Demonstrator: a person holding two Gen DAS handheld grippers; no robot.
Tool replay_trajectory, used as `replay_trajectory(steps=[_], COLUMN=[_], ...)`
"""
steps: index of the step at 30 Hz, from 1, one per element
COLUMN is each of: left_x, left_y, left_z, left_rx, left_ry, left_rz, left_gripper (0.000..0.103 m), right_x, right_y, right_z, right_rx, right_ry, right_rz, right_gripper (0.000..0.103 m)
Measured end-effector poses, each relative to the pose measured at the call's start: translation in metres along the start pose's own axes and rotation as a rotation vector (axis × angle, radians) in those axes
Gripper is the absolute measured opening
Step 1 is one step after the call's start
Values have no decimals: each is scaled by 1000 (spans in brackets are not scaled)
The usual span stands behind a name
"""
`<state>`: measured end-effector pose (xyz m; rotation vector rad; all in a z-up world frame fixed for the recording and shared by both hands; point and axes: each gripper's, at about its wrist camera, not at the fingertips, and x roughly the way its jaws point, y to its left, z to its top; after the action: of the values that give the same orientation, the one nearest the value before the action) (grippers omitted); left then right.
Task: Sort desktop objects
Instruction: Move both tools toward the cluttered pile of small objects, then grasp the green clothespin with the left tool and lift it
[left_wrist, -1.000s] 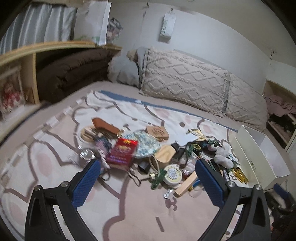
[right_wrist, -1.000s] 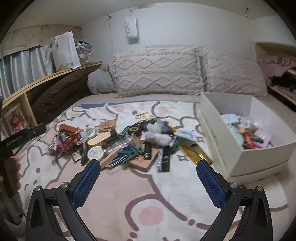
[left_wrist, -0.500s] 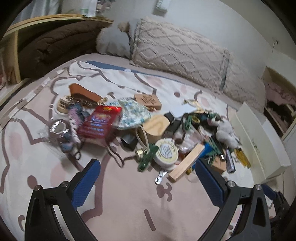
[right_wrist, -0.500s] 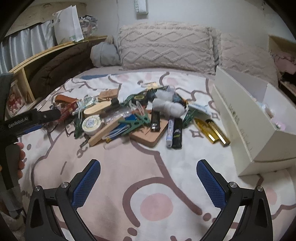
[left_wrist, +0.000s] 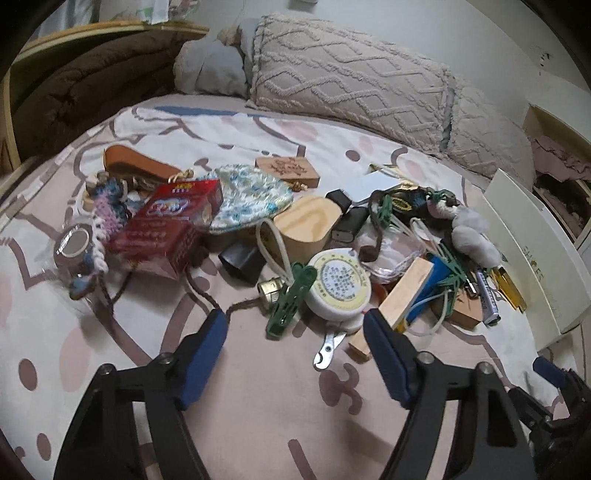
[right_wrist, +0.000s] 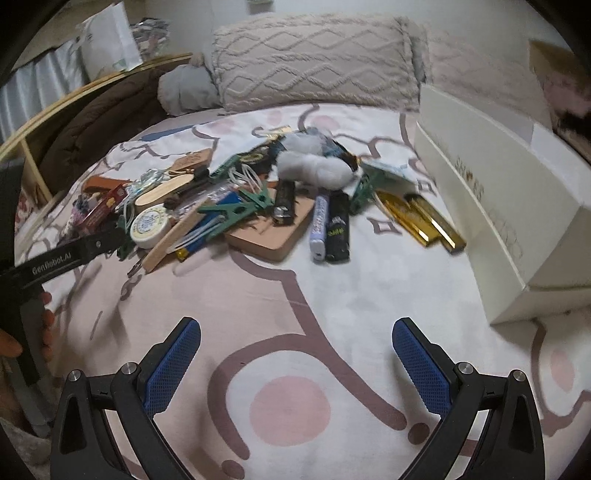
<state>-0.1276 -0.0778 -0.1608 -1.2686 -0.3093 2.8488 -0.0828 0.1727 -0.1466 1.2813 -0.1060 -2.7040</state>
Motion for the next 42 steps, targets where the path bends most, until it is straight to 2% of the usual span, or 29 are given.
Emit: replay_trajectory(steps=[4, 7, 9, 11, 12, 13, 14, 16, 18, 21, 22, 23, 29, 30, 33, 42], left_x=[9, 12, 14, 16, 16, 17, 17, 19, 20, 21, 21, 22, 24, 24, 21, 3], left_y=[8, 12, 12, 15, 16, 17, 17, 19, 19, 16, 16, 16, 18, 18, 18, 11], left_z=[-2, -4, -3, -4, -4, -4, -3, -3, -4, -4, -4, -4, -4, -4, -4, -10], left_rx=[-34, -55, -67, -79, -83, -86, -90, -97, -99, -92, -91, -91, -98, -98, -101, -83], left_ry=[28, 32, 34, 35, 36, 37, 37, 39, 40, 44, 45, 47, 57, 56, 49, 44], left_rz=[-9, -6, -8, -13, -13, -10, -8, -8, -6, 0, 2, 4, 7, 8, -4, -42], left_gripper=[72, 68, 65, 63, 58, 55, 50, 46, 43, 41, 39, 31, 16, 15, 13, 11], right_x=[5, 9, 12, 20, 23, 26, 28, 32, 33, 37, 39, 41, 53, 53, 56, 50], right_y=[-14, -14, -14, -16, -18, -19, -20, -23, -23, -24, -23, -22, -21, -20, -18, -25], right_z=[7, 15, 19, 24, 25, 27, 29, 34, 38, 42, 44, 45, 48, 48, 47, 42], right_rx=[77, 58, 38, 28, 25, 18, 12, 3, -17, -27, -35, -45, -64, -67, -87, -57], right_ry=[-4, -20, -26, -14, -12, -12, -12, -14, -26, -32, -36, -41, -39, -40, -44, -65], right_rz=[32, 27, 15, 17, 18, 14, 18, 51, 69, 104, 96, 86, 54, 52, 59, 80], right_gripper=[103, 102, 81, 79, 75, 69, 58, 55, 46, 38, 35, 31, 29, 26, 16, 15])
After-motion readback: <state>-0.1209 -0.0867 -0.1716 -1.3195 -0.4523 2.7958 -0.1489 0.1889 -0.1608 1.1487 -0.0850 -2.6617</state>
